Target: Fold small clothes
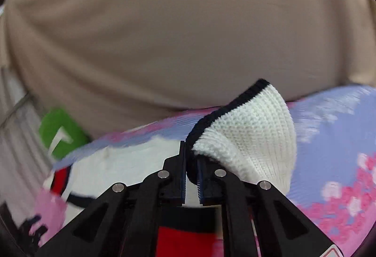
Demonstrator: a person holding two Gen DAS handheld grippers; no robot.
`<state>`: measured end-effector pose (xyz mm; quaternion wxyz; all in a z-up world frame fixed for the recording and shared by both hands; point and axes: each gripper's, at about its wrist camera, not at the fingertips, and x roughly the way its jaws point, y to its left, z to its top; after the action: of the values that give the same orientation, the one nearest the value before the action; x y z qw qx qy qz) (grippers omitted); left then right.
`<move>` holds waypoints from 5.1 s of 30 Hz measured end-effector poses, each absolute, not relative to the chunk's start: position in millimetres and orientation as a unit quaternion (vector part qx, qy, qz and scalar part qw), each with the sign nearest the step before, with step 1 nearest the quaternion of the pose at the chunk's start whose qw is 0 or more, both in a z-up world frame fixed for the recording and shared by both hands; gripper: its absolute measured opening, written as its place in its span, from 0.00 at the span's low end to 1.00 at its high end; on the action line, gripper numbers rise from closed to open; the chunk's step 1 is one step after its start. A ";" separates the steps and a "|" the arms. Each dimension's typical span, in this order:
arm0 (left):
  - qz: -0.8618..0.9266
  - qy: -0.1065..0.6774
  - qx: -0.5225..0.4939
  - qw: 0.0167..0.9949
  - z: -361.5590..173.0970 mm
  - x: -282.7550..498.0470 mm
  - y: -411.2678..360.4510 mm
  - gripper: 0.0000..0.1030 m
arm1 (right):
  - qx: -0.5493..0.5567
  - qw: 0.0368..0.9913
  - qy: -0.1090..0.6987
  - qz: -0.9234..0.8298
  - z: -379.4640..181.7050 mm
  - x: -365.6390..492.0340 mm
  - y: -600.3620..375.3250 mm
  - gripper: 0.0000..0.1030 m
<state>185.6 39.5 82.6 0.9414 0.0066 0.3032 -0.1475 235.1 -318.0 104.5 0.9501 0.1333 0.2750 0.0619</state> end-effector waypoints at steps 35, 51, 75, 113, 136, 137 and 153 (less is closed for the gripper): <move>-0.016 0.378 -0.146 0.914 56.4 291.5 69.1 0.93 | 0.154 0.913 0.376 -0.041 19.2 172.5 -357.0 0.56; -0.038 0.439 -0.074 0.895 23.0 302.8 34.7 0.95 | -0.015 0.910 0.406 -0.083 10.5 237.1 -289.6 0.16; -0.022 0.336 0.073 0.939 56.8 302.3 -11.6 0.94 | 0.156 0.912 0.362 -0.112 45.5 150.8 -350.1 0.35; -0.127 0.410 -0.001 0.903 4.5 356.1 14.8 0.06 | 0.174 0.908 0.377 -0.058 -4.5 267.6 -390.2 0.07; 0.094 0.347 -0.224 0.906 55.6 349.2 313.3 0.88 | 0.131 0.916 0.379 0.013 2.6 131.3 -295.6 0.25; 0.102 0.354 -0.247 0.896 48.2 356.4 333.4 0.88 | 0.139 0.913 0.384 0.014 -5.4 129.6 -296.1 0.25; 0.004 0.298 -0.233 0.926 105.0 379.8 293.7 0.06 | 0.174 0.904 0.390 0.006 -28.9 140.5 -306.0 0.32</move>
<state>379.8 293.7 105.0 0.9256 -0.2334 0.2981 0.0043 140.5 -306.0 -28.9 0.9041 0.1741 0.3902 0.0063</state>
